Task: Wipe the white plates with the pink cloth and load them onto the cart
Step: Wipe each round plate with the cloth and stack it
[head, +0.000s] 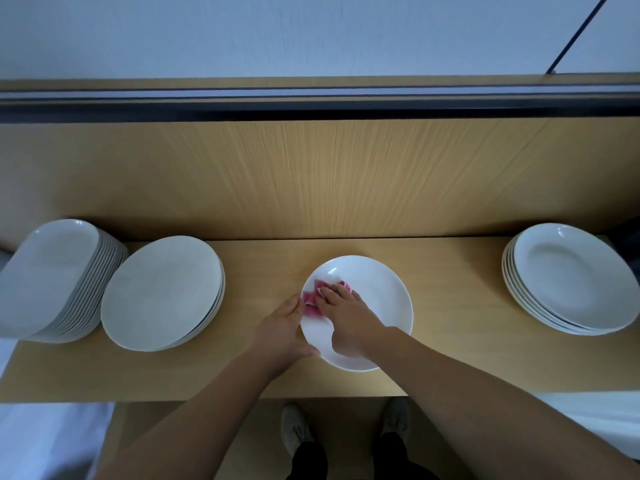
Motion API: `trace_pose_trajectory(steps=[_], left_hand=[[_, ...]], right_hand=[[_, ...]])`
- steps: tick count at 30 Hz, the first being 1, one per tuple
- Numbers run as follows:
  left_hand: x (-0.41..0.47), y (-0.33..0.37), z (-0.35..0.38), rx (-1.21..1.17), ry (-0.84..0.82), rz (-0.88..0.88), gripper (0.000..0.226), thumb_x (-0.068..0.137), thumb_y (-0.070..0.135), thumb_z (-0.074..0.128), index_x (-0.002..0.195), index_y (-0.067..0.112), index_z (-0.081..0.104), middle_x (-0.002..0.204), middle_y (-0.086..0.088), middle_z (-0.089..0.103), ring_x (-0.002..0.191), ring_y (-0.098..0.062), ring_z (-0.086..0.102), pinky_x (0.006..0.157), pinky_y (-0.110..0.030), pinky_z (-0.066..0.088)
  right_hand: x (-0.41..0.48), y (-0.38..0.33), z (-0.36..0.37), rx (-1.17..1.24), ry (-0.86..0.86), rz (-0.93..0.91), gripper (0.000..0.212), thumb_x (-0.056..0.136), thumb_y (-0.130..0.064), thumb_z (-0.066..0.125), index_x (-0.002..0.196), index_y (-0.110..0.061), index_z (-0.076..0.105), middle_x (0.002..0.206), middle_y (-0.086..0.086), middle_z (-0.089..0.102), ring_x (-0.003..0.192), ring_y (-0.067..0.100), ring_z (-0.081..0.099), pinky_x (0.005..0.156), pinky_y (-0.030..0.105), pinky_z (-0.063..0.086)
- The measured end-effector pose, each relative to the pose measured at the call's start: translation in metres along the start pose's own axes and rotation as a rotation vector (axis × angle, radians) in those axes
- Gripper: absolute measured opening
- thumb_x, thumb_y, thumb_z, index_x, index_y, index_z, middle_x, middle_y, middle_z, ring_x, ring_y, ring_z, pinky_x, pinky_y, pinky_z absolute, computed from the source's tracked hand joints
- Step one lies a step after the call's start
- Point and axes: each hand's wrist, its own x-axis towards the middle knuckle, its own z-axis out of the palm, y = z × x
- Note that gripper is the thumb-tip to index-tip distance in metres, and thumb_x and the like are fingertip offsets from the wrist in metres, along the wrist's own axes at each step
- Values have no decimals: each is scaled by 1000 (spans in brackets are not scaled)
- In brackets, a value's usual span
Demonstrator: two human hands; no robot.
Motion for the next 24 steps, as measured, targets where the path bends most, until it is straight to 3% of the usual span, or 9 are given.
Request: trace_pose_trajectory(steps=[11,14,17,20,24], left_hand=[[-1,2,-4,60,-18,-10,99,77,67,60,153,24,14,158,5,21,140,-15,30,109,-30,34],[0,0,-4,106,-14,-10,104,72,74,58,153,28,12,158,7,21,139,-15,31,107,-32,39],[1,0,-5,136,-20,-24,103,73,70,62,153,28,13,158,7,21,140,-14,30,107,-32,39],[2,1,-6,150,-36,-31,102,73,68,64,153,27,14,158,7,22,140,-15,31,108,-34,38],[1,1,-7,170,-42,-26,101,74,69,63,152,28,16,158,8,22,140,-14,30,110,-35,37]], right_hand=[[-35,18,-6,-72,-160,-280,57,90,-13,56,142,-29,42,154,-8,30,147,15,9,118,46,16],[-47,29,-7,-41,-168,-328,37,89,-12,54,121,-29,56,140,-13,43,138,14,23,112,43,27],[-55,42,-6,-14,-154,-343,17,90,-12,50,90,-28,57,110,-18,54,115,10,39,104,36,36],[-61,53,-9,-3,-218,-305,19,93,-10,48,98,-20,64,107,-8,60,110,14,44,99,24,33],[-59,59,-13,65,-232,-185,31,91,-5,50,108,-23,68,103,-5,63,95,15,53,86,28,44]])
